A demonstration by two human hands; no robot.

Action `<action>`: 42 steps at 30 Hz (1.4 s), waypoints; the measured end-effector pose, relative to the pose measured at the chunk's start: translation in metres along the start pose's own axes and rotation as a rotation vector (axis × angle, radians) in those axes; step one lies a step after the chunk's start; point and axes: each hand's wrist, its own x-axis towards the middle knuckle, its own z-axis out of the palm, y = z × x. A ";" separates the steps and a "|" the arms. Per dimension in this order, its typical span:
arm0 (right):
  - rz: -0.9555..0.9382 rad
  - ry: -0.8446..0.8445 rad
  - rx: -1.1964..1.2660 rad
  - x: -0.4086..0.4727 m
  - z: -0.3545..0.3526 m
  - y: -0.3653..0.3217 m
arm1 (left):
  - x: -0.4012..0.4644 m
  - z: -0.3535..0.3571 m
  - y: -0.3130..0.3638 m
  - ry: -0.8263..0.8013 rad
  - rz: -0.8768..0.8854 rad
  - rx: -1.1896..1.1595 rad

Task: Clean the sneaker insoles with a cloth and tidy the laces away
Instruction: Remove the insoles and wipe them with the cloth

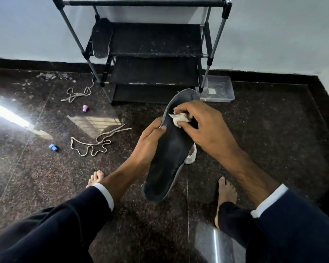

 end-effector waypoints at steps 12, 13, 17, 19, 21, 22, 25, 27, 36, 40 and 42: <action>-0.142 0.034 -0.082 -0.001 0.009 -0.005 | -0.003 0.003 -0.001 -0.204 0.032 0.140; -0.117 0.094 -0.088 0.001 0.004 -0.001 | -0.004 0.004 -0.003 -0.223 0.021 0.144; 0.017 0.254 -0.095 0.005 -0.009 0.015 | -0.011 0.013 -0.009 -0.289 -0.020 0.144; 0.024 0.244 -0.052 0.004 -0.008 0.013 | -0.011 0.014 -0.008 -0.278 -0.023 0.110; -0.030 0.144 0.031 0.002 -0.002 0.005 | -0.008 0.009 -0.005 -0.236 -0.033 0.072; -0.067 0.066 0.069 0.001 0.002 0.001 | -0.006 0.006 -0.004 -0.214 -0.038 0.054; -0.154 -0.132 0.048 -0.001 0.012 -0.003 | -0.005 0.000 -0.002 -0.205 -0.027 0.056; -0.163 -0.099 0.005 0.001 0.009 0.001 | -0.004 0.000 -0.002 -0.230 -0.016 0.052; 0.036 0.217 -0.040 0.004 -0.014 0.020 | -0.008 0.006 -0.010 -0.239 -0.028 0.054; -0.077 0.029 0.045 0.001 0.001 0.001 | -0.005 0.003 -0.010 -0.098 -0.036 0.002; -0.124 -0.047 0.068 0.000 0.008 -0.002 | -0.005 0.003 -0.009 -0.098 -0.007 0.050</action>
